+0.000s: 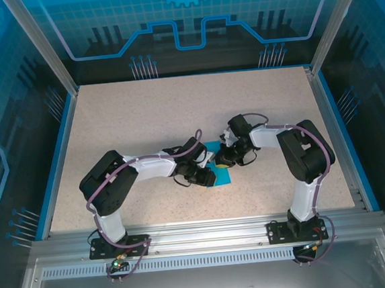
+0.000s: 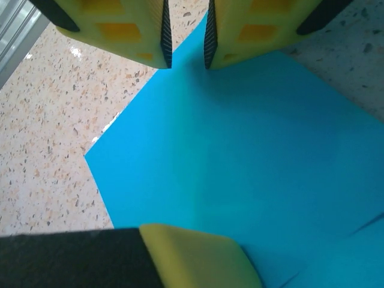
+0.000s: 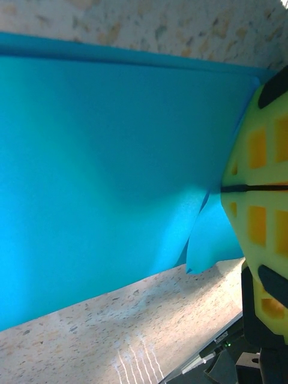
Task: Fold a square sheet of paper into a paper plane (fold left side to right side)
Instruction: Fold the triangle a second time at the center of the table.
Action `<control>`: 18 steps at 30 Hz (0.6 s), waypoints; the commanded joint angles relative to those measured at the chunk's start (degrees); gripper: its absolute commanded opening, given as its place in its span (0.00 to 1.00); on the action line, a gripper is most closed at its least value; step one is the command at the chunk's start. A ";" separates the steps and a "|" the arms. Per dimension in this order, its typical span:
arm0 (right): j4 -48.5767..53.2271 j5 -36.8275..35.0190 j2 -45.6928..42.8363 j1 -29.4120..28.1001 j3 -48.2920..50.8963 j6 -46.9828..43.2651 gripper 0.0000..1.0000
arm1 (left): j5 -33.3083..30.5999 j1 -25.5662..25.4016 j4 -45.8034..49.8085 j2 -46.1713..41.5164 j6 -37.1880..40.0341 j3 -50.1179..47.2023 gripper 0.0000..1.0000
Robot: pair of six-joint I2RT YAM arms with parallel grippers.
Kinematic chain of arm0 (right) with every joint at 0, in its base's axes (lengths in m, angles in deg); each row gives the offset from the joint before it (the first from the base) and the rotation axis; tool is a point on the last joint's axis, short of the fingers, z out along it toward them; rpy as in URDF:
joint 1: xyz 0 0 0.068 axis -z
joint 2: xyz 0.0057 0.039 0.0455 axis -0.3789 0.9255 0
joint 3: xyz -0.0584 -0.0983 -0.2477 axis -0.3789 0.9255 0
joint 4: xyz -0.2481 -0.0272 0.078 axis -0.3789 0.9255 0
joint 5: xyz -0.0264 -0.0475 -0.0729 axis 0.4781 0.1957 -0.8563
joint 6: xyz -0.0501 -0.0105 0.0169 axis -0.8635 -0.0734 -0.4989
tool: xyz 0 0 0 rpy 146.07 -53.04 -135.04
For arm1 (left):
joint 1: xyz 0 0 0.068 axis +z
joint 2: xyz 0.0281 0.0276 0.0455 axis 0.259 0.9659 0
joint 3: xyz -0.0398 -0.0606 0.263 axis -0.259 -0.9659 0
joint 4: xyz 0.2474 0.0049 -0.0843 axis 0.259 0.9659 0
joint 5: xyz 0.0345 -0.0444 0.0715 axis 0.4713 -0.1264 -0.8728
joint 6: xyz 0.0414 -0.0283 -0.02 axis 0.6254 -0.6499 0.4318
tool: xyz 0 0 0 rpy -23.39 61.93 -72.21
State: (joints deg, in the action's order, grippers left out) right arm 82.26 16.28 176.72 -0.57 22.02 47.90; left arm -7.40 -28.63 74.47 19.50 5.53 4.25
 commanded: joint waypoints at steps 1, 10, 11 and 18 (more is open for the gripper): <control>3.10 -0.17 -3.00 0.92 2.04 -2.70 0.00 | -0.94 0.06 2.51 -0.29 0.10 -2.96 0.22; 7.93 3.62 -8.82 0.57 3.04 -8.16 0.00 | -3.54 -0.57 5.78 -0.33 1.50 -2.66 0.17; 7.56 3.90 -8.43 0.15 3.21 -7.92 0.00 | -3.70 -0.57 5.87 -0.31 1.59 -2.61 0.17; 4.90 5.94 -3.45 -3.43 1.21 -6.13 0.00 | -5.05 -1.65 6.55 0.33 1.49 -2.05 0.15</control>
State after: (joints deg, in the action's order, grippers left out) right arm 86.98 20.02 170.89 -2.27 24.25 41.71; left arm -9.47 -29.17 74.23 18.71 5.70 2.85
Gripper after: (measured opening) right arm 0.042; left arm 0.155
